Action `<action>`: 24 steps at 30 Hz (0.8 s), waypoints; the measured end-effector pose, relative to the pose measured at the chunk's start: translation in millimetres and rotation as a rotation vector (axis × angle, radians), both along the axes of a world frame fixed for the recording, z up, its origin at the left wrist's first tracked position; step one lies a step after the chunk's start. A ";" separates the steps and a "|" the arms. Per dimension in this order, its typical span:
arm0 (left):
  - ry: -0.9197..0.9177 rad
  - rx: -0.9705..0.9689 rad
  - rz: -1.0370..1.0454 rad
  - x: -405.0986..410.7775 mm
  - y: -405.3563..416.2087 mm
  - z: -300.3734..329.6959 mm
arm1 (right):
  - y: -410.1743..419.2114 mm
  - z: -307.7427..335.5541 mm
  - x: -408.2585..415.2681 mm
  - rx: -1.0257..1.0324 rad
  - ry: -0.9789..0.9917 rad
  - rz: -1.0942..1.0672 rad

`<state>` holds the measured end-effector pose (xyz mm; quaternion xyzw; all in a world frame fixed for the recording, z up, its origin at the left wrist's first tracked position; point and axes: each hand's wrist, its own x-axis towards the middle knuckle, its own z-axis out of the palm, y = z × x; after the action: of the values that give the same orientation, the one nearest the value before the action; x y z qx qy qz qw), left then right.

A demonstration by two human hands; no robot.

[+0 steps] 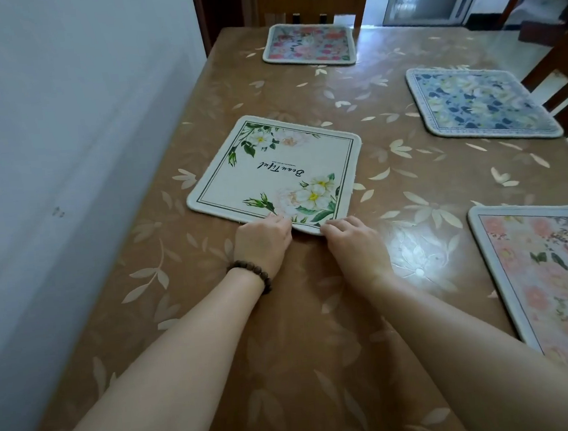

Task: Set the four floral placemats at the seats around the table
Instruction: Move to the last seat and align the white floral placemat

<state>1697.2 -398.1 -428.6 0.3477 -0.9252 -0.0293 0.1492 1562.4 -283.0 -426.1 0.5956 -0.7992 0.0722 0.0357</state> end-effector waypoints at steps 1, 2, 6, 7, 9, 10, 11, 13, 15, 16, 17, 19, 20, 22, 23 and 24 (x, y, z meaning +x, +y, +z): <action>0.011 0.009 -0.001 0.4 1.3 0.4 | 0.2 0.8 -0.1 -0.007 -0.003 -0.008; 0.017 0.015 -0.002 1.4 3.0 1.5 | 1.1 1.7 0.7 -0.020 -0.012 -0.016; 0.028 -0.001 0.001 11.2 16.0 6.5 | 12.4 2.3 8.9 -0.044 -0.039 -0.022; 0.039 0.013 -0.005 14.4 21.1 7.0 | 17.3 2.9 12.2 -0.050 -0.048 -0.024; 0.050 0.055 -0.009 22.1 33.0 7.7 | 30.2 5.1 22.1 -0.075 -0.074 -0.026; 0.058 0.066 -0.011 27.1 40.2 8.9 | 38.2 6.6 28.7 -0.085 -0.079 -0.030; 0.067 0.077 -0.018 33.4 48.4 10.7 | 47.2 8.4 36.3 -0.092 -0.078 -0.037; 0.070 0.097 -0.044 48.0 67.3 14.1 | 67.0 12.5 52.1 -0.107 -0.069 -0.039; 0.051 0.109 -0.062 64.2 88.0 16.5 | 89.0 18.9 69.2 -0.105 -0.061 -0.034; 0.045 0.121 -0.066 73.2 99.2 18.4 | 101.4 22.0 78.4 -0.099 -0.062 -0.032; 0.048 0.137 -0.072 82.3 110.8 20.5 | 114.5 24.7 87.8 -0.090 -0.060 -0.029; 0.048 0.154 -0.104 102.9 137.3 26.1 | 142.8 29.5 108.5 -0.063 -0.052 -0.026; 0.047 0.145 -0.121 113.9 151.2 28.4 | 157.0 31.7 119.8 -0.048 -0.054 -0.024; 0.055 0.131 -0.136 137.8 178.4 30.3 | 185.1 34.4 143.4 -0.016 -0.065 -0.012; 0.065 0.142 -0.140 149.9 191.3 31.2 | 198.8 35.6 155.5 -0.003 -0.068 -0.008; 0.068 0.160 -0.144 162.4 203.2 31.6 | 211.9 36.8 167.5 0.004 -0.072 -0.006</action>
<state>1859.7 -194.9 -397.0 0.2901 -0.9368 -0.1255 0.1498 1729.9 -71.2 -389.4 0.5905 -0.8018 0.0919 0.0062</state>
